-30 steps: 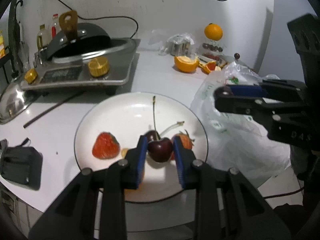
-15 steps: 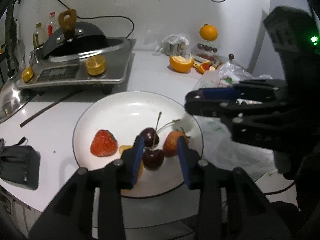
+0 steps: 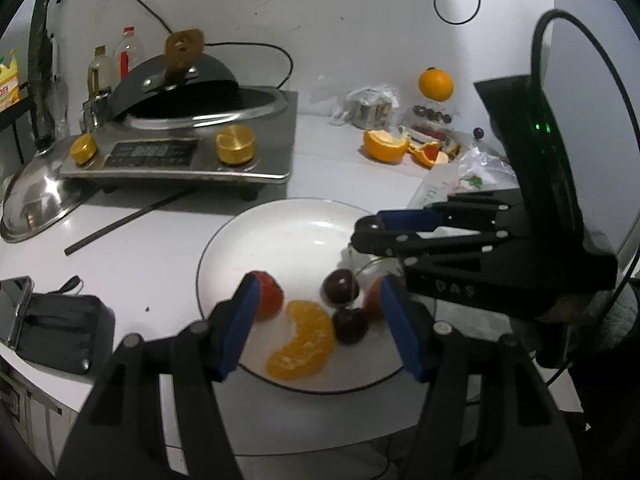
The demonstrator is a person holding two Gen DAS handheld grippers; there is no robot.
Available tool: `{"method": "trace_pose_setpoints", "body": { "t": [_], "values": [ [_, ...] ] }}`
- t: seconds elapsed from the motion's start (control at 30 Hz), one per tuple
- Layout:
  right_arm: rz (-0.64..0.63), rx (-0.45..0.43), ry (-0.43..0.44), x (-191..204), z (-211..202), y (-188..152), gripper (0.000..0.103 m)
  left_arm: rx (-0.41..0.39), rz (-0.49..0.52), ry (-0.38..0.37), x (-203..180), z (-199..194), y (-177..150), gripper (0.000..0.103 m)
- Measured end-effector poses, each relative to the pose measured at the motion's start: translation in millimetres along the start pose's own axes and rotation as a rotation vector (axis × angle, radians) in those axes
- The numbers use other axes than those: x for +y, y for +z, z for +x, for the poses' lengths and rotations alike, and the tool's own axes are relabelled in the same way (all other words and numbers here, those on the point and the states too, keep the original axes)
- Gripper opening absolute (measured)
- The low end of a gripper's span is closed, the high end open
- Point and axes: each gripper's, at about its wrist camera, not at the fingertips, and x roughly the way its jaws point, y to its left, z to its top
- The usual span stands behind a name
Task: Organize fruits
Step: 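Lower the right gripper over the plate and open it to drop the cherry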
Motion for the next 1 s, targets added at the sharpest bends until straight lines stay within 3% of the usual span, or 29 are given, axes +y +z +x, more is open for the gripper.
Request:
{"method": "trace_pose_setpoints", "body": {
  "t": [0.53,0.6,1.0],
  "values": [
    [0.034,0.022,0.005,-2,10,1,0.035,0.002,-0.015,0.019,6,-2,-5,0.064],
    [0.041,0.013,0.003,-4,6,1,0.039,-0.001,-0.014,0.023,6,-3,-5,0.064],
    [0.043,-0.042,-0.016,-10,-30,-7,0.039,-0.011,-0.001,0.019,-11,-10,-2,0.066]
  ]
}}
